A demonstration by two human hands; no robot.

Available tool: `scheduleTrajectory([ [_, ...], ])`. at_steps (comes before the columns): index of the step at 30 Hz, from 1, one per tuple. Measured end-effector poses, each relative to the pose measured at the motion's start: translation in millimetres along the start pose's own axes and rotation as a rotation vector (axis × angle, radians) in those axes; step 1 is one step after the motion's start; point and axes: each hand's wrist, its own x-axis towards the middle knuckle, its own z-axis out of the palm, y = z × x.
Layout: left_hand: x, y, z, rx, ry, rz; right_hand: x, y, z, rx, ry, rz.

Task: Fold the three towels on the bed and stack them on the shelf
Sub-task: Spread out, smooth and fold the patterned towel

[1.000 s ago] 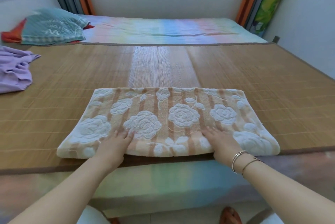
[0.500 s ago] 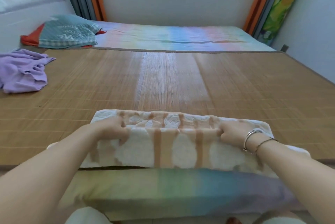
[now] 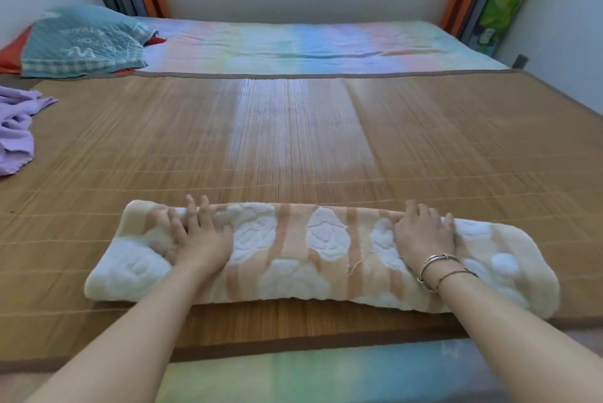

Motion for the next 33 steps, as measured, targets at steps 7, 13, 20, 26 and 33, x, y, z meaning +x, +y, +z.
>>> scheduleTrajectory([
  [7,-7,-1,18,0.081,0.096,0.036,9,7,22,0.120,-0.077,-0.035],
  [13,-34,23,11,0.001,0.082,0.205,1,21,16,0.266,-0.065,-0.102],
  [20,-96,114,36,0.065,-0.104,0.572,-43,109,-2,0.063,-0.005,-0.025],
  [26,-102,128,54,0.194,-0.242,0.487,-74,166,-16,0.549,-0.130,0.434],
  [33,-108,129,54,0.275,-0.236,0.460,-77,169,-27,1.312,-0.494,0.643],
])
